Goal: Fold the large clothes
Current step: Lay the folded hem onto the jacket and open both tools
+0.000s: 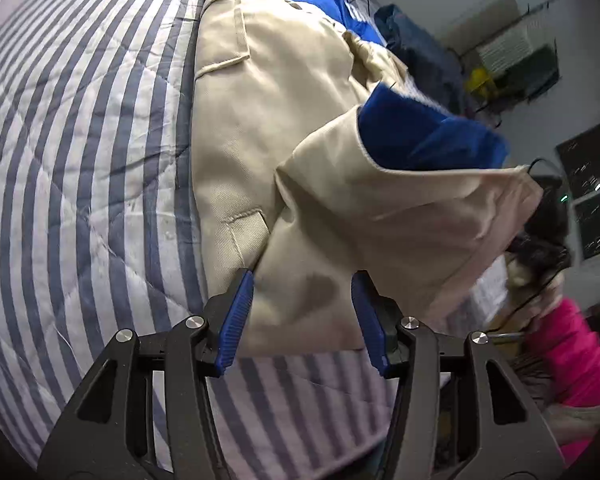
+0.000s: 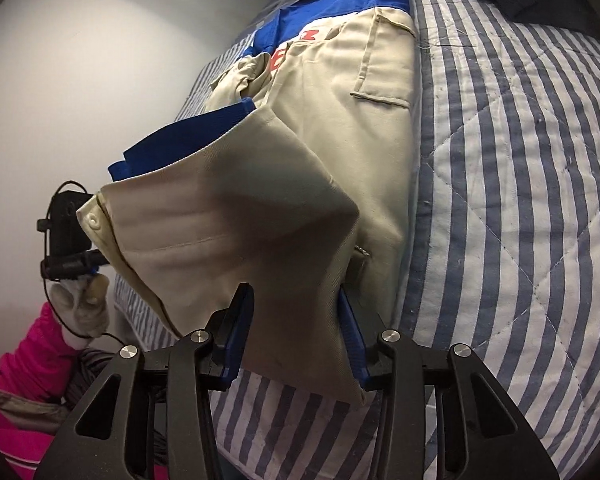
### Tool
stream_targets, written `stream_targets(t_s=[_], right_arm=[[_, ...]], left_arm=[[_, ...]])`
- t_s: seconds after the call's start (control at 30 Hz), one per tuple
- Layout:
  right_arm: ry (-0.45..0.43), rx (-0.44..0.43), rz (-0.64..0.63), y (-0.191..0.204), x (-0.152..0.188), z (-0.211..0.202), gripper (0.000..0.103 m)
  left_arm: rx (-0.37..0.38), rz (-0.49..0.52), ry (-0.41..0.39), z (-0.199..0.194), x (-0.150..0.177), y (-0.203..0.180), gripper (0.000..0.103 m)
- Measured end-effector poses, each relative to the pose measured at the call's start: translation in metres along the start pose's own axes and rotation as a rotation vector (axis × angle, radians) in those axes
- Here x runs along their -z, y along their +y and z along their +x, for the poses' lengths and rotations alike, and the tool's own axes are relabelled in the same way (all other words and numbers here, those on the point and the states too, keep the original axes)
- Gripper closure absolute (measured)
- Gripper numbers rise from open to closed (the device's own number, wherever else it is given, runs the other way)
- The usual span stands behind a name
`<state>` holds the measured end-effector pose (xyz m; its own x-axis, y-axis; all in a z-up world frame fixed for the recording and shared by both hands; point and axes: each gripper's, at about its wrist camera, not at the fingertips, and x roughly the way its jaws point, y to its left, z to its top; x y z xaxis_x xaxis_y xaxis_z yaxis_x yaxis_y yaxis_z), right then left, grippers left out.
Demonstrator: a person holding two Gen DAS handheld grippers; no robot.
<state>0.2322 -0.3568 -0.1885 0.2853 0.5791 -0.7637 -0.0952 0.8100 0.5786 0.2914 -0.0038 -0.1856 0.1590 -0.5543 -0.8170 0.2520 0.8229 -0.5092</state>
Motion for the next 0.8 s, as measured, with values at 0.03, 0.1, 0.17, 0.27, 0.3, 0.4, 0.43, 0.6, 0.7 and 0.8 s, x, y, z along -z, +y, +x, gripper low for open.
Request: stream_targets(t_s=[0.03,0.1,0.17,0.27,0.3,0.4,0.43,0.6,0.7,0.8], right_arm=[[0.0,0.0,0.005,-0.002,0.0,0.0,0.062],[0.0,-0.003,0.019,-0.003,-0.002,0.005,0.062],[0.004,-0.007,0.024,-0.005,-0.005,0.009,0.062],[0.012,-0.017,0.02,-0.009,-0.003,0.01,0.062],[0.013,-0.02,0.018,-0.009,-0.003,0.011,0.063],[0.026,-0.028,0.004,-0.009,-0.001,0.013,0.086],[0.022,-0.026,-0.001,-0.009,-0.001,0.012,0.095],[0.018,-0.032,-0.019,0.0,0.003,-0.003,0.1],[0.003,-0.044,-0.031,0.005,0.009,-0.018,0.101],[0.037,-0.002,0.072,-0.018,0.01,-0.004,0.101]], left_arm=[[0.002,-0.006,-0.002,0.002,-0.002,0.0,0.051],[0.0,-0.009,-0.012,0.004,-0.006,-0.002,0.051],[0.005,-0.012,-0.028,0.007,-0.011,-0.006,0.057],[0.038,-0.009,-0.02,0.013,-0.014,-0.011,0.074],[0.029,0.0,-0.018,0.016,-0.016,-0.016,0.078],[-0.007,0.026,-0.025,0.016,-0.014,-0.027,0.096],[0.003,0.007,-0.031,0.014,-0.013,-0.027,0.098],[-0.001,-0.132,-0.101,-0.017,0.005,-0.026,0.1],[-0.061,-0.212,-0.093,-0.01,0.013,-0.012,0.1],[-0.068,-0.292,-0.069,0.007,0.011,0.006,0.1]])
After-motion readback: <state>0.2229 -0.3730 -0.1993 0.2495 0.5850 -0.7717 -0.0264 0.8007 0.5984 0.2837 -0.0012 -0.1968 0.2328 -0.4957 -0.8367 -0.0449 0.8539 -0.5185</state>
